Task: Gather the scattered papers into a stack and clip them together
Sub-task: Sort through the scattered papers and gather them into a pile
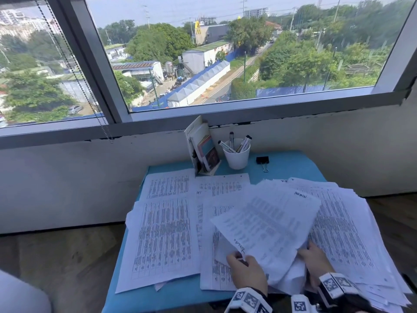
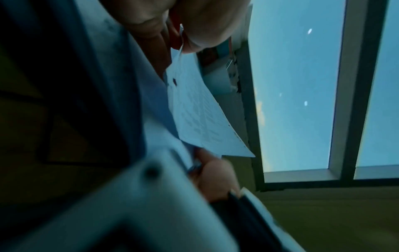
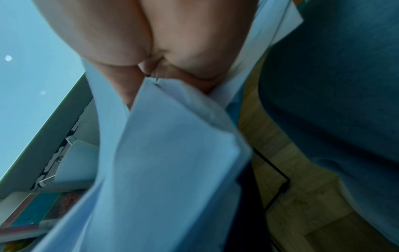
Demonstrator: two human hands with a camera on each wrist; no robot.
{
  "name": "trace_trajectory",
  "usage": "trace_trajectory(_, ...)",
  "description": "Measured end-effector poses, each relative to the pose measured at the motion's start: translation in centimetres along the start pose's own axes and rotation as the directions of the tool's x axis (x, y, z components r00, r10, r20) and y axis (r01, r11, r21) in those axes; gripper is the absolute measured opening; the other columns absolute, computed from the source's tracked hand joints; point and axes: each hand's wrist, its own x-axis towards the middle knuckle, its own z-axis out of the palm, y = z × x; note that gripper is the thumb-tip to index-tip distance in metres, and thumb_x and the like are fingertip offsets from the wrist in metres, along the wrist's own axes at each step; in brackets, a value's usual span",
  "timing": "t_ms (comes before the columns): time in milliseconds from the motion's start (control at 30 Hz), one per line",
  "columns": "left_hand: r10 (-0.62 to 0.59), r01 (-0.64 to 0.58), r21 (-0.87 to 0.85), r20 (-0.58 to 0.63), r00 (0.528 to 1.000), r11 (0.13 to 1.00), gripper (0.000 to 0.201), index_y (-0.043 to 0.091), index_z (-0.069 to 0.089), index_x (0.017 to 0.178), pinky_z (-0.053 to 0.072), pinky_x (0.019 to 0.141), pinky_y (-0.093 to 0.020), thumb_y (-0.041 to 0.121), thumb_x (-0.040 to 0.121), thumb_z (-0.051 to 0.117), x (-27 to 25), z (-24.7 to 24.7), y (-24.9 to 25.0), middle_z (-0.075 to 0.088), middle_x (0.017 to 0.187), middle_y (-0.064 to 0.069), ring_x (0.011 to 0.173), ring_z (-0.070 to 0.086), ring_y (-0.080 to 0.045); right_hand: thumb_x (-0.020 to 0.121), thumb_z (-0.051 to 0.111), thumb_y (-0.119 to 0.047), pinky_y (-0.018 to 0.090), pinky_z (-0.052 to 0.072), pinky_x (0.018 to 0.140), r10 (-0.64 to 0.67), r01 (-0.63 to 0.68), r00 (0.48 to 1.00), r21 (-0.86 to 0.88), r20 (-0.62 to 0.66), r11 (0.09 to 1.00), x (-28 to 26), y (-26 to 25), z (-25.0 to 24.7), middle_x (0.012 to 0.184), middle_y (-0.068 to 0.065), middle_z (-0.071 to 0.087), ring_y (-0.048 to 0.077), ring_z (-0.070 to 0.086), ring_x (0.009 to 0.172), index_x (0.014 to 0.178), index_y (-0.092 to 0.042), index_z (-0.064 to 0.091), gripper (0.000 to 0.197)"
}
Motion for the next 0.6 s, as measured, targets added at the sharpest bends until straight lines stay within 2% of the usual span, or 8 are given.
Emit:
trace_trajectory(67,-0.033,0.033,-0.026,0.003,0.999,0.999,0.003,0.012,0.038,0.095,0.034,0.041,-0.017,0.012,0.097,0.041,-0.8,0.3,-0.1,0.047,0.078,-0.005,0.058,0.046,-0.013,0.063,0.07,-0.052,0.052,0.049,0.09,0.054,-0.055,0.998,0.192,0.011,0.98,-2.0,-1.5,0.7,0.099,0.017,0.071,0.034,0.065,0.093,0.092,-0.016,0.07,0.047)
trace_trajectory(133,-0.056,0.056,-0.021,-0.004,0.998,0.998,0.006,0.011,0.037,0.092,0.037,0.05,-0.021,0.012,0.096,0.041,-0.9,0.7,-0.4,0.045,0.074,-0.003,0.058,0.044,-0.014,0.088,0.051,-0.048,0.047,0.048,0.087,0.095,-0.117,0.992,0.37,0.078,0.922,-2.4,-1.7,0.8,0.09,0.019,0.072,0.034,0.064,0.089,0.096,-0.008,0.068,0.044)
trace_trajectory(167,-0.064,0.064,-0.015,-0.006,0.998,0.998,0.007,0.011,0.037,0.09,0.038,0.057,-0.024,0.012,0.096,0.041,-0.9,0.9,-0.6,0.044,0.073,-0.003,0.058,0.044,-0.015,0.09,0.049,-0.051,0.049,0.046,0.091,0.074,-0.108,0.992,0.389,0.101,0.915,-2.4,-1.6,0.8,0.095,0.018,0.073,0.034,0.064,0.092,0.101,-0.01,0.067,0.046)
trace_trajectory(267,-0.061,0.058,0.054,0.051,0.997,0.997,0.017,0.013,0.035,0.081,0.035,0.061,-0.028,0.015,0.093,0.046,-0.8,1.2,-0.9,0.046,0.072,-0.005,0.06,0.044,-0.02,0.058,0.077,-0.062,0.053,0.049,0.092,-0.039,0.026,0.997,0.171,0.07,0.985,-1.0,-0.7,0.6,0.107,0.013,0.07,0.031,0.067,0.096,0.107,-0.012,0.064,0.072)
trace_trajectory(367,0.066,-0.073,0.138,0.052,0.996,0.988,0.017,0.014,0.041,0.086,0.038,0.067,-0.027,0.024,0.091,0.053,0.4,-0.1,-0.6,0.05,0.092,-0.006,0.078,0.049,-0.019,0.074,0.076,-0.022,0.057,0.051,0.087,-0.022,0.022,1.0,0.054,0.0,0.998,-0.4,0.0,0.5,0.107,0.018,0.069,0.035,0.067,0.092,0.096,-0.01,0.062,0.029)
trace_trajectory(433,0.244,-0.213,0.328,-0.055,0.968,0.92,0.021,0.018,0.043,0.097,0.04,0.086,-0.033,0.033,0.089,0.055,2.8,-2.0,0.3,0.045,0.106,-0.003,0.1,0.047,-0.021,0.079,0.071,-0.015,0.058,0.051,0.087,-0.016,0.016,1.0,0.027,0.01,1.0,-0.1,0.2,0.4,0.106,0.017,0.07,0.036,0.067,0.092,0.094,-0.013,0.062,0.018)
trace_trajectory(500,0.338,-0.228,0.539,-0.111,0.935,0.811,0.032,0.019,0.043,0.11,0.036,0.099,-0.038,0.038,0.087,0.055,6.1,-4.5,1.4,0.042,0.12,-0.005,0.116,0.041,-0.023,0.082,0.069,-0.015,0.058,0.05,0.089,-0.029,0.029,0.999,0.009,0.021,1.0,-0.2,0.0,0.4,0.104,0.015,0.07,0.036,0.067,0.093,0.092,-0.015,0.064,0.012)
trace_trajectory(600,0.269,-0.11,0.75,-0.094,0.959,0.653,0.056,0.016,0.038,0.13,0.034,0.106,-0.044,0.044,0.084,0.054,10.8,-7.8,2.6,0.033,0.141,-0.009,0.13,0.032,-0.029,0.085,0.065,-0.013,0.056,0.049,0.091,-0.036,0.036,0.999,0.002,-0.001,0.999,-0.4,-0.2,0.4,0.1,0.014,0.07,0.035,0.066,0.093,0.09,-0.014,0.063,0.005)
